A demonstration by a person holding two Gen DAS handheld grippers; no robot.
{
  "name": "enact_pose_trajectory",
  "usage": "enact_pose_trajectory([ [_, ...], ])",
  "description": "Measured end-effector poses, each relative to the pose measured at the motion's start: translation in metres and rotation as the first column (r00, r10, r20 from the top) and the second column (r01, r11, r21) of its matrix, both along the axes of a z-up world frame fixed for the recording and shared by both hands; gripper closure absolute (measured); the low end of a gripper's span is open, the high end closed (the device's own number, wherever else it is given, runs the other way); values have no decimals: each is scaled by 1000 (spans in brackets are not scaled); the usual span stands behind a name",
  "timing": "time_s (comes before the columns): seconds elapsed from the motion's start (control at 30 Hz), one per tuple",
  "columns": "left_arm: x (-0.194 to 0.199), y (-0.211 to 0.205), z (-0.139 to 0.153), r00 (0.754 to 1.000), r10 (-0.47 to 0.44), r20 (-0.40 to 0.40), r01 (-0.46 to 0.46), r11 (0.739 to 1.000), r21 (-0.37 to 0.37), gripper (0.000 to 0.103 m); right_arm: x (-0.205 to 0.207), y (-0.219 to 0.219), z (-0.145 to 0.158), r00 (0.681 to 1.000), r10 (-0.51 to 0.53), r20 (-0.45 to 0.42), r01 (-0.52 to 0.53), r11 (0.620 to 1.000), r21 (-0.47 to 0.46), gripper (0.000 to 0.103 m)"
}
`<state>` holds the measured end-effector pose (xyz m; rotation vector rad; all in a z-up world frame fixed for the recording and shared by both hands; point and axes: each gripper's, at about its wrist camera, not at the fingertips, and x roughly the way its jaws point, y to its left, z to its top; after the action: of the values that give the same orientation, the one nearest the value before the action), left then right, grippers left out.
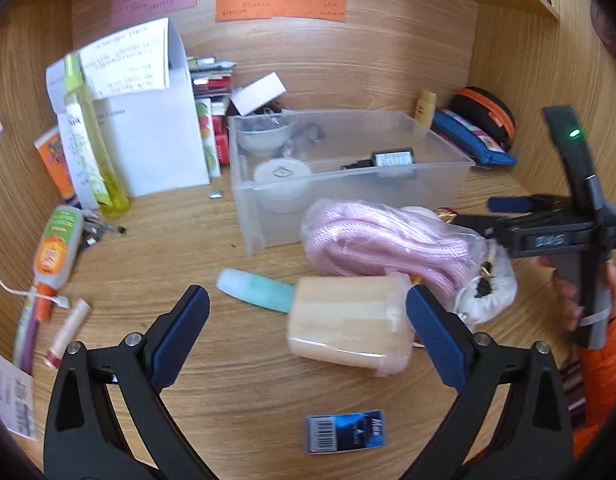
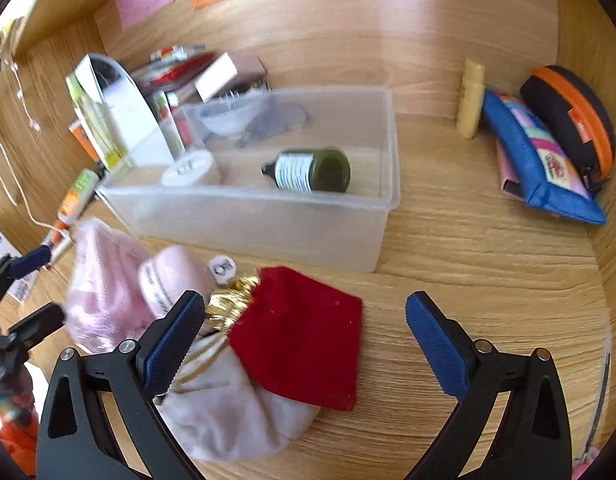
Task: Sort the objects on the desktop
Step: 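Move the right gripper back toward the red velvet pouch, then grasp the red velvet pouch with the right gripper while the left gripper grasps the tape roll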
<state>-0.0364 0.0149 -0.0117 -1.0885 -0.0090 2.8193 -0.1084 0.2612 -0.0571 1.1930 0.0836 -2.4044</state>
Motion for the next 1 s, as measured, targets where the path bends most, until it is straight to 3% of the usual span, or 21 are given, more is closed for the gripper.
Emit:
enact_pose_trajectory([
  [0.3,-2,-5,-6,1000,-20,22,18,996,91,3,-12,5,-16,998,-17,59,19,999,-31,3],
  [0.53,4,7,-4,997,-82,17,80,993,87,3,-12,2,-18,999,6,53,-4,999,-44,6],
  [0.83,-19,13,-29,989,-87,123,76,993,92,3,-5,-2,-13,996,75,48,-70,993,-95,40],
  [1.0,-21,5,-32,991,-39,125,27,995,101,3,-1,-1,-5,998,65,14,-64,994,-90,68],
])
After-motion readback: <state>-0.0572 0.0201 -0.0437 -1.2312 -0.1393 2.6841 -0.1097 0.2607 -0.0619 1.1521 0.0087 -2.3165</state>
